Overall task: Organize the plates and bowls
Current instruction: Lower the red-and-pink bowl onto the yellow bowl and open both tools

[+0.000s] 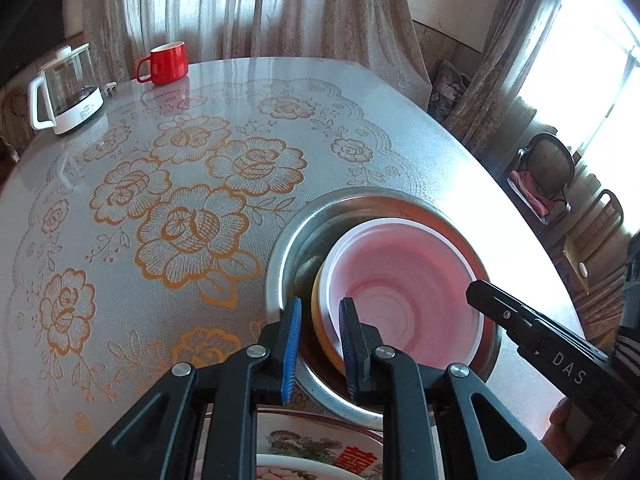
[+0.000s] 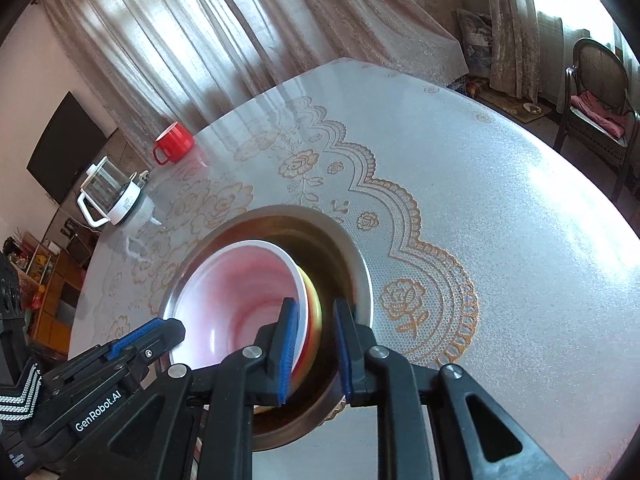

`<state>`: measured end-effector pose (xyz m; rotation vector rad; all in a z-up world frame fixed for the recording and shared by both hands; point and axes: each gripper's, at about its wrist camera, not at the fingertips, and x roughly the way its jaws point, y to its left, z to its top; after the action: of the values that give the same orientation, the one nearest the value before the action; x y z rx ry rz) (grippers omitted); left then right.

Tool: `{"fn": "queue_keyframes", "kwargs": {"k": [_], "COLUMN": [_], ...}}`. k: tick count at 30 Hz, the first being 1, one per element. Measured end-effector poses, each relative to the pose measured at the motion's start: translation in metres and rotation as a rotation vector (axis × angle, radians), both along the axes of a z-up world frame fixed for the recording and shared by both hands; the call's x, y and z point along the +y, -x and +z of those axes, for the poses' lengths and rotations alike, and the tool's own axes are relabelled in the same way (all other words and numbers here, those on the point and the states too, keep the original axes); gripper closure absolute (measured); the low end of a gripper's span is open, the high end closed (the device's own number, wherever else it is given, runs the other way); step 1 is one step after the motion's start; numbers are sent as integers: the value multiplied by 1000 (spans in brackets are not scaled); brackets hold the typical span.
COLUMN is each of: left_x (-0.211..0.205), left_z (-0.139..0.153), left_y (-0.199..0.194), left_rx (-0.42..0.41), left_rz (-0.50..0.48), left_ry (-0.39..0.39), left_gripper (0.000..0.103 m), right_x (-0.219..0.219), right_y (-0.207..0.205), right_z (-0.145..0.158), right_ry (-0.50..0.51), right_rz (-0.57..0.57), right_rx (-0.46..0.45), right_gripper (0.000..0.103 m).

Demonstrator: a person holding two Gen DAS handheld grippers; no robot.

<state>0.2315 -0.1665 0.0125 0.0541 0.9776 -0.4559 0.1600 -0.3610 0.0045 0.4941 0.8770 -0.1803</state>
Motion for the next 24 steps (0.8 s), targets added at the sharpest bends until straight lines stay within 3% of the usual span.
{"fn": "queue_keyframes", "kwargs": {"k": [3, 11, 24], "left_x": [2, 11, 31], "left_z": [3, 9, 5], "left_y": [4, 16, 12], "left_rx": [-50, -139, -140], "left_rz": [9, 30, 61], "left_ry": [-47, -79, -81], "left_gripper": [83, 83, 83], "right_x": [1, -1, -3], "right_y": [7, 16, 31], "right_z": [4, 7, 9], "right_ry": [19, -8, -6], "right_rz": [-2, -16, -35], "right_rx": [-21, -66, -96], "right_gripper": [85, 85, 81]}}
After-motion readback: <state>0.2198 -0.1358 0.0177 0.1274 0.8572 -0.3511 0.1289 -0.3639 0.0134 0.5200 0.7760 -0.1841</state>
